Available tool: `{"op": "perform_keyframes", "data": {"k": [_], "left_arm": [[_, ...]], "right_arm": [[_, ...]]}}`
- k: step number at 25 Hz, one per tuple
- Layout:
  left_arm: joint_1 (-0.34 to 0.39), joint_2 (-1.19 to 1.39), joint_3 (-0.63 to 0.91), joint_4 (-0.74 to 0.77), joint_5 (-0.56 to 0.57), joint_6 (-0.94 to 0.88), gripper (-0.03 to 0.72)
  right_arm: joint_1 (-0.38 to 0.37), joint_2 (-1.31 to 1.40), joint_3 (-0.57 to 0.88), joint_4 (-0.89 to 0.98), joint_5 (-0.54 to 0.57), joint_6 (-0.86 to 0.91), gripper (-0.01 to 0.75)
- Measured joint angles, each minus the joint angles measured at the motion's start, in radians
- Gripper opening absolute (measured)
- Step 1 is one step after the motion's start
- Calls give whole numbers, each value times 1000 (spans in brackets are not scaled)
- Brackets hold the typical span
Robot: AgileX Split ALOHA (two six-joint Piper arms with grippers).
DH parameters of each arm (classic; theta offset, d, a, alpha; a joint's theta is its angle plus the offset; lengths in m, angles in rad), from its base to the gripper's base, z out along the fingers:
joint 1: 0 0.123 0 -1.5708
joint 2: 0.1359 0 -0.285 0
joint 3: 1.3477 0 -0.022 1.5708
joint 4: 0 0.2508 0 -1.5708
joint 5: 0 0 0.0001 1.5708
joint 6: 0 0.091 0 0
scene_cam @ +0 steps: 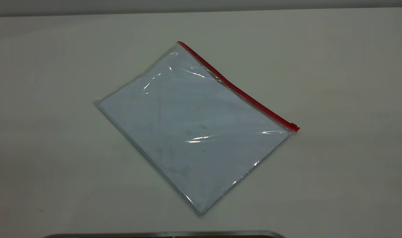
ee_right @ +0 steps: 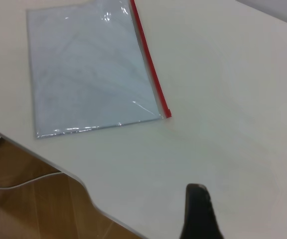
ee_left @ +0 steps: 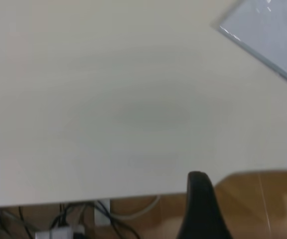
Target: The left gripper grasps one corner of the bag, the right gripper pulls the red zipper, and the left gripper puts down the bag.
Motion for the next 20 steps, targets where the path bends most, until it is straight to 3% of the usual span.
{"op": "perform_keyframes", "data": {"k": [17, 20], "left_arm": [[16, -89, 0, 0, 1, 0, 567], [16, -89, 0, 0, 1, -1, 567]], "right_arm": [[0, 0, 0, 0, 0, 0, 538], [-42, -6, 0, 1, 1, 0, 538]]}}
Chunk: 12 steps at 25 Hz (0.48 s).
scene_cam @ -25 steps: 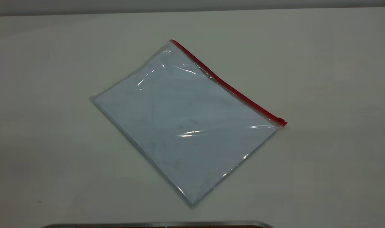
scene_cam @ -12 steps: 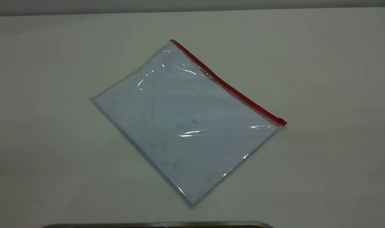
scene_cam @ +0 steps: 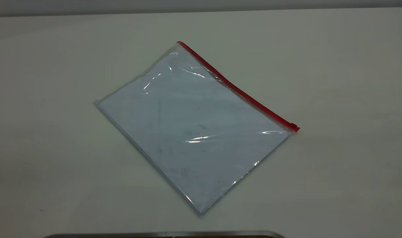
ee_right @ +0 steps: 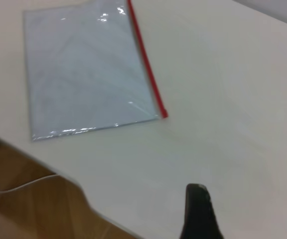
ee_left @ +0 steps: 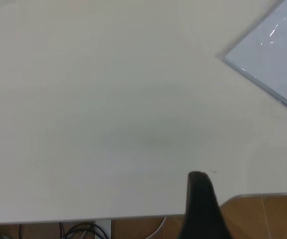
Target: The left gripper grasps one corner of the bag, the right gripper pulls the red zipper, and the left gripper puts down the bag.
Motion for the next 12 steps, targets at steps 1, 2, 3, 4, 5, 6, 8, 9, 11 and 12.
{"op": "perform_keyframes", "data": {"k": [1, 2, 3, 4, 5, 6, 8, 9, 11, 12], "left_arm": [[0, 0, 0, 0, 0, 0, 567], [0, 0, 0, 0, 0, 0, 567], [0, 0, 0, 0, 0, 0, 567], [0, 0, 0, 0, 0, 0, 567], [0, 0, 0, 0, 0, 0, 567], [0, 0, 0, 0, 0, 0, 567], [0, 0, 0, -1, 0, 0, 567], [0, 0, 0, -1, 0, 0, 567], [1, 0, 0, -1, 0, 0, 567], [1, 0, 0, -1, 0, 0, 567]], "right_arm": [[-32, -4, 0, 1, 0, 0, 538], [-62, -10, 0, 1, 0, 0, 538], [-97, -16, 0, 1, 0, 0, 538], [-130, -18, 0, 1, 2, 0, 538], [-154, -18, 0, 1, 2, 0, 538], [-176, -18, 0, 1, 2, 0, 538], [-205, -18, 0, -5, 2, 0, 538], [-213, -18, 0, -9, 2, 0, 538], [-222, -18, 2, -20, -2, 5, 538], [-223, -19, 4, -30, -4, 18, 538]]}}
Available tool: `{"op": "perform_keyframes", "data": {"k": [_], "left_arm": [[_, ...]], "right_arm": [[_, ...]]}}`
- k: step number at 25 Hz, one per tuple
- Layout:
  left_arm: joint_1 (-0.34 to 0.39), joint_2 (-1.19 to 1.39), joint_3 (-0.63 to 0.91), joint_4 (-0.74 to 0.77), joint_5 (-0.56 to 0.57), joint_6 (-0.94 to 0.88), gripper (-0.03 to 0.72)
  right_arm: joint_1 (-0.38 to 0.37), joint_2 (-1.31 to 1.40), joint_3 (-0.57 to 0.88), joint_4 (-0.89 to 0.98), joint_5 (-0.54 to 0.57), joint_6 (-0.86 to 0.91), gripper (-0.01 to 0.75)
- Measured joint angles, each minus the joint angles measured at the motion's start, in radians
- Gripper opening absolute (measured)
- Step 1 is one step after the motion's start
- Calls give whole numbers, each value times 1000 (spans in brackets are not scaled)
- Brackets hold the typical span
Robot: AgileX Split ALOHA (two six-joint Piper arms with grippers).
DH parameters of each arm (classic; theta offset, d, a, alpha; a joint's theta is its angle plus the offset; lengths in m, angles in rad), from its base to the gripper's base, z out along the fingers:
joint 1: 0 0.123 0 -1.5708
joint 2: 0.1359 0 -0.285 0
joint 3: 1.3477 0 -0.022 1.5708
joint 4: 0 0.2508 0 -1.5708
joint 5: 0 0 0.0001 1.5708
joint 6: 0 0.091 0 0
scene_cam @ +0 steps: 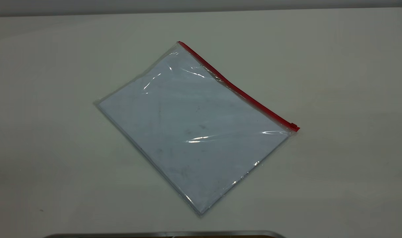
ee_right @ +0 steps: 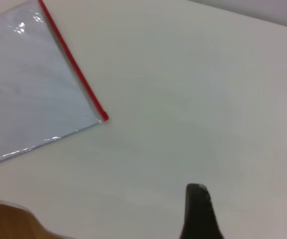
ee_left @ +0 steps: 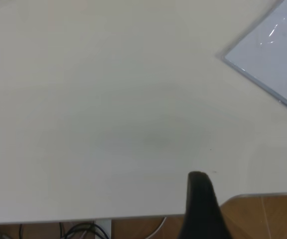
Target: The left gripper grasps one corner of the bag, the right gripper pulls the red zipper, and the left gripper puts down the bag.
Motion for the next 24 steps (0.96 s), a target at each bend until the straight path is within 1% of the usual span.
{"op": "perform_keyframes", "data": {"k": [10, 24], "left_arm": [[0, 0, 0, 0, 0, 0, 567], [0, 0, 0, 0, 0, 2, 567]], "right_arm": [[0, 0, 4, -91, -9, 138, 538], [0, 0, 4, -102, -11, 150, 538]]}}
